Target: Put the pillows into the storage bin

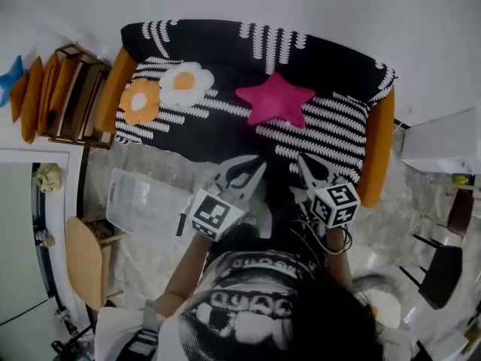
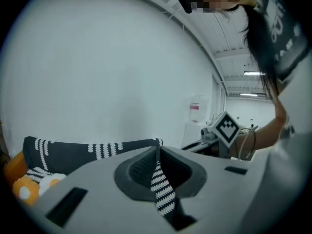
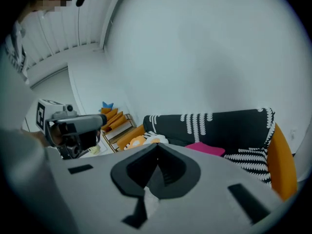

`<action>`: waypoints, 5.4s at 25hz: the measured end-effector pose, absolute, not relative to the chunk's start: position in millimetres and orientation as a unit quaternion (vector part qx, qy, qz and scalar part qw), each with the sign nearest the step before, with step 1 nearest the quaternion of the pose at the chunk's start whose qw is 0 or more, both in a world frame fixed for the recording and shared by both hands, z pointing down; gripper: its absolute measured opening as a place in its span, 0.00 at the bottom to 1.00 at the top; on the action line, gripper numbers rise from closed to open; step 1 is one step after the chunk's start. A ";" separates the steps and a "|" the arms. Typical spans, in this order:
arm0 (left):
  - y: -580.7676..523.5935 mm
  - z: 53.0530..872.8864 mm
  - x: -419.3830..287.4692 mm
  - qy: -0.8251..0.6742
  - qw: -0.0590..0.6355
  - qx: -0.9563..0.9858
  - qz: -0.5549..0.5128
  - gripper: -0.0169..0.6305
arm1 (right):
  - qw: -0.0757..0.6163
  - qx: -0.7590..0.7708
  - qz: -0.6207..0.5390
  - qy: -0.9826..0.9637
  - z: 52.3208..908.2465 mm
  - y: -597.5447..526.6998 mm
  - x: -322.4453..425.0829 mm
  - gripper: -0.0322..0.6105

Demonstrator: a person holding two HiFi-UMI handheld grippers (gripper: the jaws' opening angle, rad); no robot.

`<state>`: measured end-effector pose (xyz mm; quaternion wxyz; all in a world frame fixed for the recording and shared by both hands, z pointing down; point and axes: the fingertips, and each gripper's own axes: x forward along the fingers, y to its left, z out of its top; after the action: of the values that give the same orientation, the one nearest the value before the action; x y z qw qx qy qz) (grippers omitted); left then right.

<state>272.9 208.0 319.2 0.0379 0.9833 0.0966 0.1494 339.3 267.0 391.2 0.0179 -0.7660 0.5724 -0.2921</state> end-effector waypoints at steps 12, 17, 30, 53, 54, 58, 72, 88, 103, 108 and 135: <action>194.5 379.6 403.1 0.079 0.031 0.976 0.203 0.06 | -0.094 -0.689 -0.417 0.586 589.6 232.0 492.9 0.24; 175.6 414.0 425.8 0.064 0.053 0.971 0.225 0.06 | -0.137 -0.653 -0.481 0.568 682.7 217.8 523.7 0.37; 119.2 467.5 449.6 0.006 0.073 0.959 0.272 0.06 | -0.191 -0.601 -0.570 0.527 825.4 188.2 532.3 0.62; 78.8 430.8 323.1 -0.127 0.066 0.961 0.237 0.06 | 0.056 -0.554 -0.593 0.581 671.6 96.2 463.7 0.26; 75.0 427.2 308.2 -0.137 0.068 0.960 0.236 0.06 | 0.069 -0.546 -0.596 0.584 660.5 95.3 450.0 0.25; 55.2 417.2 249.8 -0.191 0.074 0.953 0.223 0.06 | 0.066 -0.511 -0.588 0.624 621.4 77.6 394.8 0.24; -21.8 417.8 -76.5 -0.377 0.126 0.900 0.181 0.06 | -0.026 -0.370 -0.548 0.750 545.1 -63.1 60.7 0.24; -18.6 434.4 -368.0 -0.563 0.156 0.797 0.155 0.06 | -0.199 -0.172 -0.502 0.824 563.2 -133.1 -318.2 0.24; 17.5 480.3 -446.9 -0.687 0.217 0.678 0.149 0.06 | -0.272 -0.085 -0.305 0.909 613.1 -179.8 -439.7 0.49; -11.9 462.1 -419.9 -0.641 0.183 0.727 0.163 0.06 | -0.251 -0.129 -0.061 0.958 516.7 -223.1 -418.4 0.49; -300.3 461.5 -90.3 -0.353 0.093 0.908 0.204 0.06 | -0.433 -0.405 0.059 0.803 554.5 -473.5 53.3 0.58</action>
<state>-90.3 -300.3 461.5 0.0931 0.9084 -0.3530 0.2038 53.3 -473.5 554.5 -0.4328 -0.4052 0.8031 0.0591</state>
